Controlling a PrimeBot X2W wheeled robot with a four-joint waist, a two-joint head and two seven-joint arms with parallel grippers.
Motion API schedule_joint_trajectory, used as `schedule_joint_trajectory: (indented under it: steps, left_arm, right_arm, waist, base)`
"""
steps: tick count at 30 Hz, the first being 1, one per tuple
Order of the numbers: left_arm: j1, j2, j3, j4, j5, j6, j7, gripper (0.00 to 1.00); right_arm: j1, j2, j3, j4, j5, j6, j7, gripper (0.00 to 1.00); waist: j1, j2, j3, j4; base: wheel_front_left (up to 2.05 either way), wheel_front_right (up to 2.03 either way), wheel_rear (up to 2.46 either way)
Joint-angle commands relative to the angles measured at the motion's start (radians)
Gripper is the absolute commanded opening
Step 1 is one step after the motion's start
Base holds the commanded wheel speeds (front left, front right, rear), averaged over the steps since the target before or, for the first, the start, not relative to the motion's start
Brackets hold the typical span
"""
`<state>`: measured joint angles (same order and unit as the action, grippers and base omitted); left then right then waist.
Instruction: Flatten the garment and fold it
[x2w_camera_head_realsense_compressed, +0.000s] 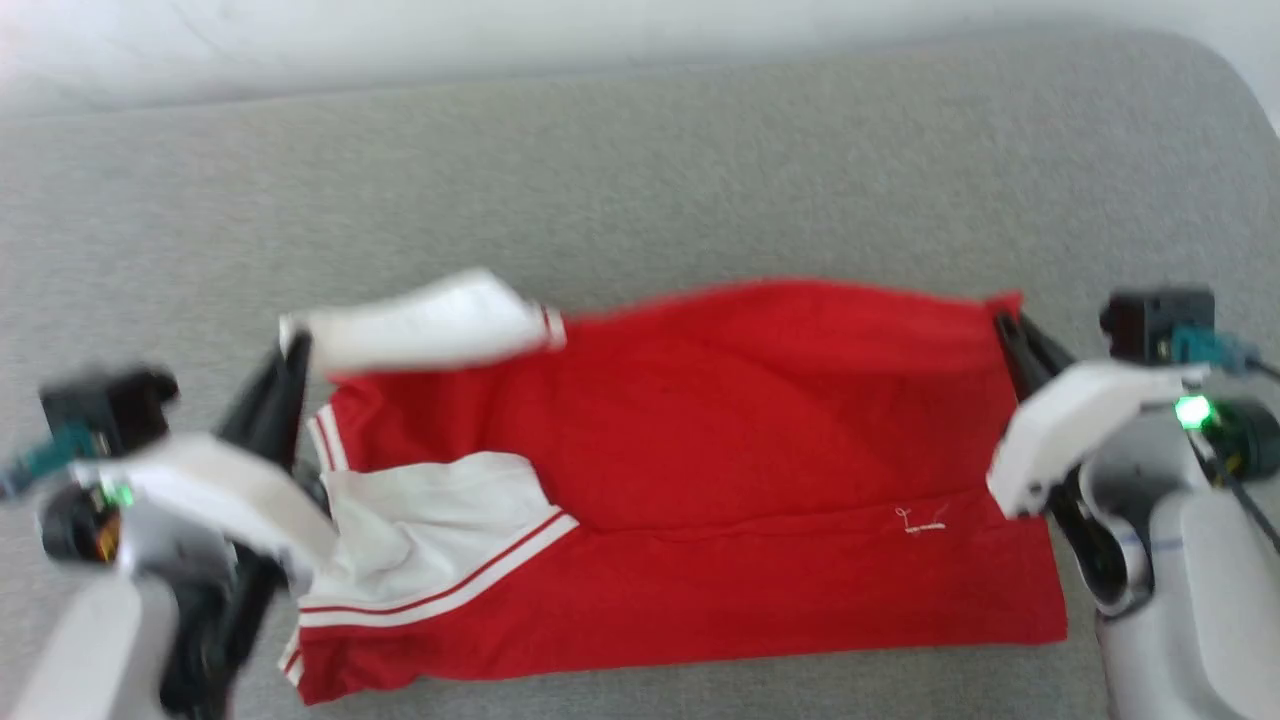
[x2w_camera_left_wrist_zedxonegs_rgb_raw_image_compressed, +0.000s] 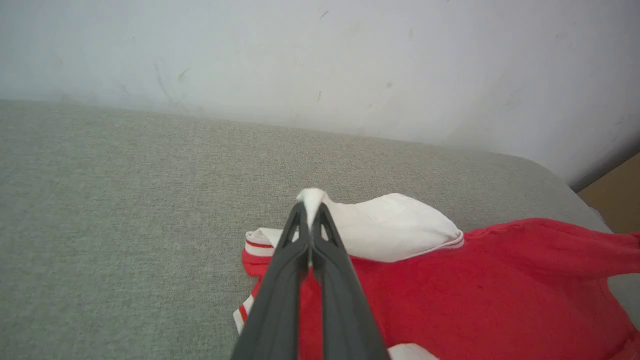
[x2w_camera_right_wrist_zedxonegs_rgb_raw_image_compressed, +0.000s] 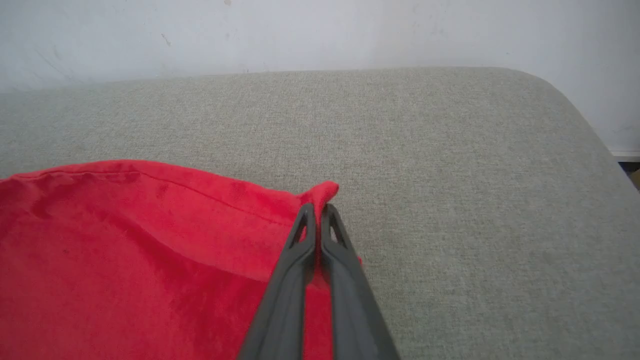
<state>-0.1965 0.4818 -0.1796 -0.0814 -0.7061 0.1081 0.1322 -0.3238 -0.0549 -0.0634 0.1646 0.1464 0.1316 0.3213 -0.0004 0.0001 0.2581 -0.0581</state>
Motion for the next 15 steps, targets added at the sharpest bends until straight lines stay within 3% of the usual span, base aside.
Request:
schedule_joint_trajectory:
  steps: [1, 8, 15]
  left_arm:
    - [0.032, -0.005, 0.004, -0.012, -0.01, 0.006, -0.003, 0.0]
    - [0.205, -0.028, -0.002, -0.068, -0.063, 0.028, 0.016, 0.0]
    - [0.305, -0.057, -0.033, -0.027, -0.099, 0.036, 0.039, 0.0]
  right_arm:
    - [0.021, -0.005, -0.007, -0.003, -0.001, -0.001, -0.003, 0.0]
    - [0.097, -0.059, 0.001, 0.009, -0.021, -0.001, 0.08, 0.0]
    - [0.133, -0.129, 0.076, 0.043, -0.041, -0.001, 0.229, 0.0]
  waist:
    - [0.0004, -0.0001, -0.046, 0.045]
    - [0.0004, -0.0001, -0.063, 0.062]
    - [0.0004, -0.0001, -0.058, 0.072]
  base:
    - [0.0, 0.0, 0.0]
    - [0.0, 0.0, 0.0]
    - [0.0, 0.0, 0.0]
